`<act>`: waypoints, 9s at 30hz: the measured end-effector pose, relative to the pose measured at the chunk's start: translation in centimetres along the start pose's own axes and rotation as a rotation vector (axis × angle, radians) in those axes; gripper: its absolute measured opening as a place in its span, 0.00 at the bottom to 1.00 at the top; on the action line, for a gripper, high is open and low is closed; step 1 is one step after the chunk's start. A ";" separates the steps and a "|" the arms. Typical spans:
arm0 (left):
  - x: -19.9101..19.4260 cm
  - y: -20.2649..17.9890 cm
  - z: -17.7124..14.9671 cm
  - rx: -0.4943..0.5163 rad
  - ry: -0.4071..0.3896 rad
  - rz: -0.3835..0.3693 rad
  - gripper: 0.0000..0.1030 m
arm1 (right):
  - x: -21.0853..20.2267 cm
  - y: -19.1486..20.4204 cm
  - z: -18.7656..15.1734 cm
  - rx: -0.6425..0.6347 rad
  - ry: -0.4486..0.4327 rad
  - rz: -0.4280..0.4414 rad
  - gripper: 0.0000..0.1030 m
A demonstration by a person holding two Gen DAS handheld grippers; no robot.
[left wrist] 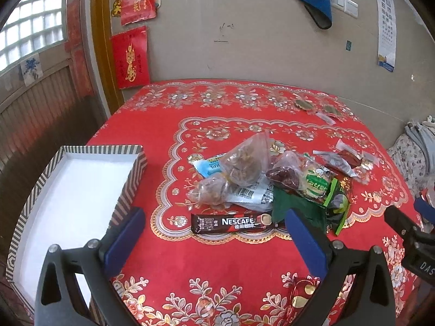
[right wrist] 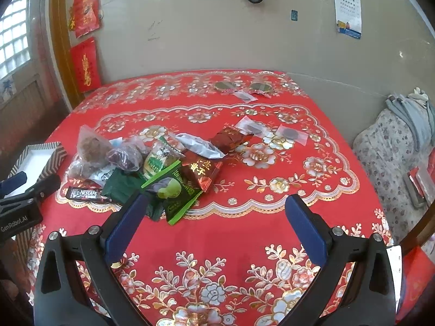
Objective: Organize snacks
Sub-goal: 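Move both tools toward the snack pile beside the white tray, then close the left tool on the clear bag of nuts, then grasp the clear bag of dark dates with the right tool while the left holds the nut bag, then carry the nut bag to the white tray rim and open the left tool, then grasp the blue wrapped snack bar with the left tool while the right holds the date bag, then lower the blue snack bar and date bag into the white tray, opening both tools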
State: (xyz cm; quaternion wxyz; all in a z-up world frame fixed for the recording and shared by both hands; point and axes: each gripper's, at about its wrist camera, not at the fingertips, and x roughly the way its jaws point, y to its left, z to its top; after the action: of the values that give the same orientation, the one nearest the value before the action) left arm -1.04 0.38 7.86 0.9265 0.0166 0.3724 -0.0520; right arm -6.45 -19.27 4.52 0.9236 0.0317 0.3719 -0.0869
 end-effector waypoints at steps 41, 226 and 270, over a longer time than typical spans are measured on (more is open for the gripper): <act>3.2 0.5 4.0 0.001 0.087 -0.070 1.00 | 1.1 0.5 0.1 -0.006 0.002 0.036 1.00; 7.5 4.5 3.5 0.226 0.243 -0.049 0.83 | 4.1 9.0 0.9 -0.161 0.194 0.382 0.35; 9.8 0.3 7.0 0.415 0.238 -0.183 0.31 | 5.5 8.8 2.1 -0.108 0.185 0.389 0.35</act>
State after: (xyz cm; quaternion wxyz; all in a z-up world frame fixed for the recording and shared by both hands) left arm 10.79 -0.61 6.13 0.8443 0.1787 0.4600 -0.2088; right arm 0.52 -11.64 2.16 0.8853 0.0612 0.4461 0.1159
